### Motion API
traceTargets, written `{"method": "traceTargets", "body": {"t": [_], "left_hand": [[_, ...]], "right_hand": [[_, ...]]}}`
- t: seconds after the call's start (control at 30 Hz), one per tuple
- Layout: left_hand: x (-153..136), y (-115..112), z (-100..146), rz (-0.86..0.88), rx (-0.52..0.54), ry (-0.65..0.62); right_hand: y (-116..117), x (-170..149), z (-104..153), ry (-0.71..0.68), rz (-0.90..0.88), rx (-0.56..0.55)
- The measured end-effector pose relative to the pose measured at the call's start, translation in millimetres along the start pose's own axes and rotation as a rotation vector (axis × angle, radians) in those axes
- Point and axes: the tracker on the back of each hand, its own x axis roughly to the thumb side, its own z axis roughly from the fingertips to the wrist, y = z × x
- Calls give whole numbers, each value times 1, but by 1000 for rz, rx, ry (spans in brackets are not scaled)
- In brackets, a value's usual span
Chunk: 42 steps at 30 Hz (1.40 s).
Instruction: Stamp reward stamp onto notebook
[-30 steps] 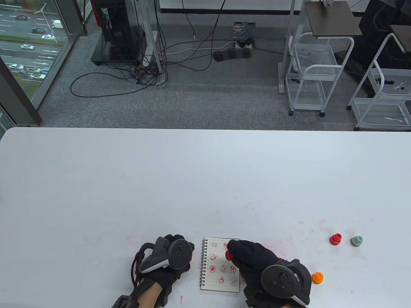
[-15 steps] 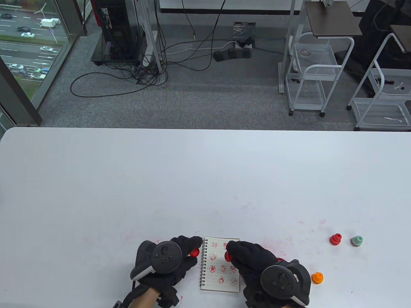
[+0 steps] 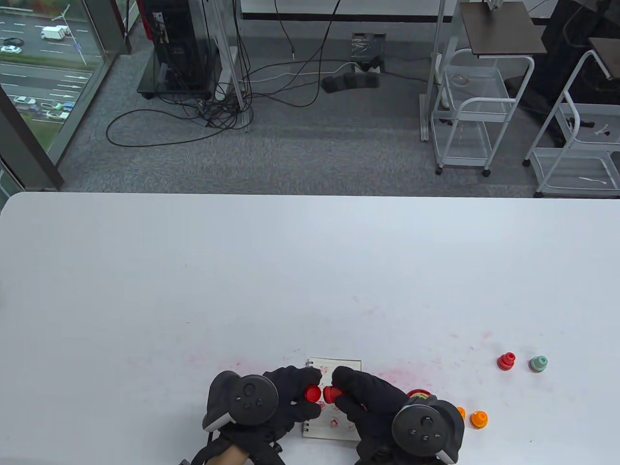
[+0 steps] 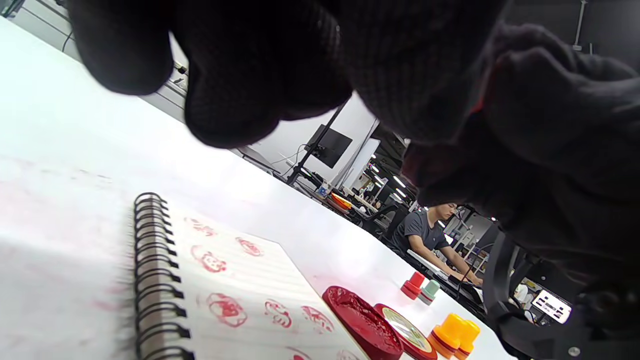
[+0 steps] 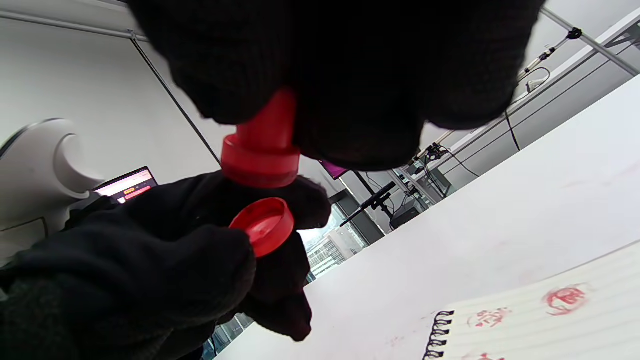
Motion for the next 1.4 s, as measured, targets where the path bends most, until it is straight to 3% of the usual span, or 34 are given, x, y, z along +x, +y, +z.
{"method": "traceTargets", "body": {"t": [0.57, 1.23, 1.4], "left_hand": [[8, -3, 1, -62, -26, -42], [6, -2, 3, -76, 53, -78], [4, -2, 2, -60, -4, -44]], "right_hand": [[10, 9, 3, -76, 102, 15], [12, 6, 0, -57, 27, 21], [11, 3, 0, -34, -8, 13]]}}
